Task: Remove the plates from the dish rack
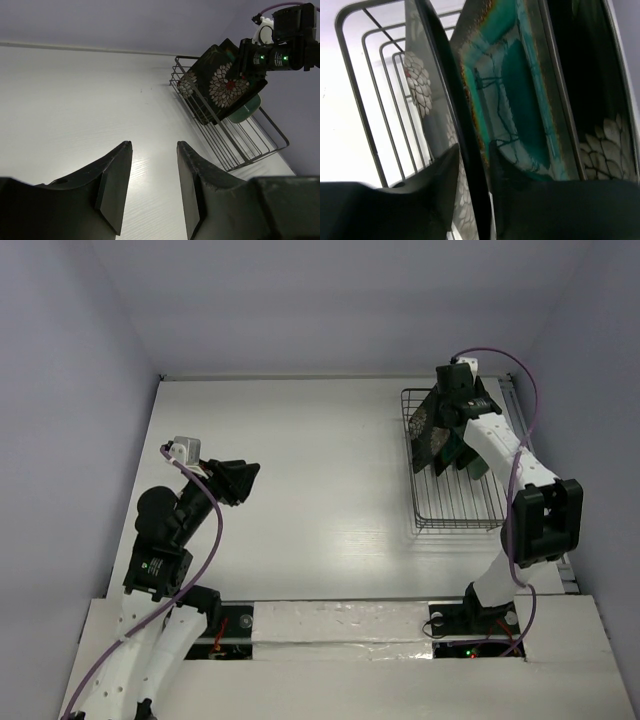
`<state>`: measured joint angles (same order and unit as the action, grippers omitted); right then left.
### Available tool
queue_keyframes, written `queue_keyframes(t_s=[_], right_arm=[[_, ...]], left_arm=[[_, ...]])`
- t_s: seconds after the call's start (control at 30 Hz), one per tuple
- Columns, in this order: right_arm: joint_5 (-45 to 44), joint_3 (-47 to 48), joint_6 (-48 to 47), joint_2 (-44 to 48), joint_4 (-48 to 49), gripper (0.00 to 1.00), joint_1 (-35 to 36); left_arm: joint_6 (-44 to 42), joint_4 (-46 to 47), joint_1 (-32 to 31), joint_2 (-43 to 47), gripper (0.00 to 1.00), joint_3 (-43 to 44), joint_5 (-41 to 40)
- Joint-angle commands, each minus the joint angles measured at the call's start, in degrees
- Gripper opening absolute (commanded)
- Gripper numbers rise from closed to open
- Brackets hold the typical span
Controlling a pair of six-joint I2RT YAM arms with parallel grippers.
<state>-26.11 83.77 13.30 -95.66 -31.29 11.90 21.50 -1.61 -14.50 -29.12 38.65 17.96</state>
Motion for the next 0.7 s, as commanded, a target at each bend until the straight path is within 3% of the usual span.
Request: queue_keyframes(t_s=[0.0,0.03,0.3,0.67], right_arm=[[-0.26,4.30,-1.26,-0.23,0.53,0.29,-0.39],[-1.04,4.47,-1.35,-0.23,0.27,0.22,-0.39],[-0.88,6.23,-5.56,5.21,0.26,0.00,-0.39],[-2.89,11.41,-7.24,11.71,-2.28,0.00,0.76]], left_arm=[[-0.05,1.69,0.35,0.56,0.38,2.04,-0.29],[-0.05,1.69,0.35,0.56,0.38,2.13,-0.38],[0.21,1.78,0.88,0.21,0.38,2.04,-0.03],[0.12,1.87,0.88,0.21,0.39,1.86,0.24]])
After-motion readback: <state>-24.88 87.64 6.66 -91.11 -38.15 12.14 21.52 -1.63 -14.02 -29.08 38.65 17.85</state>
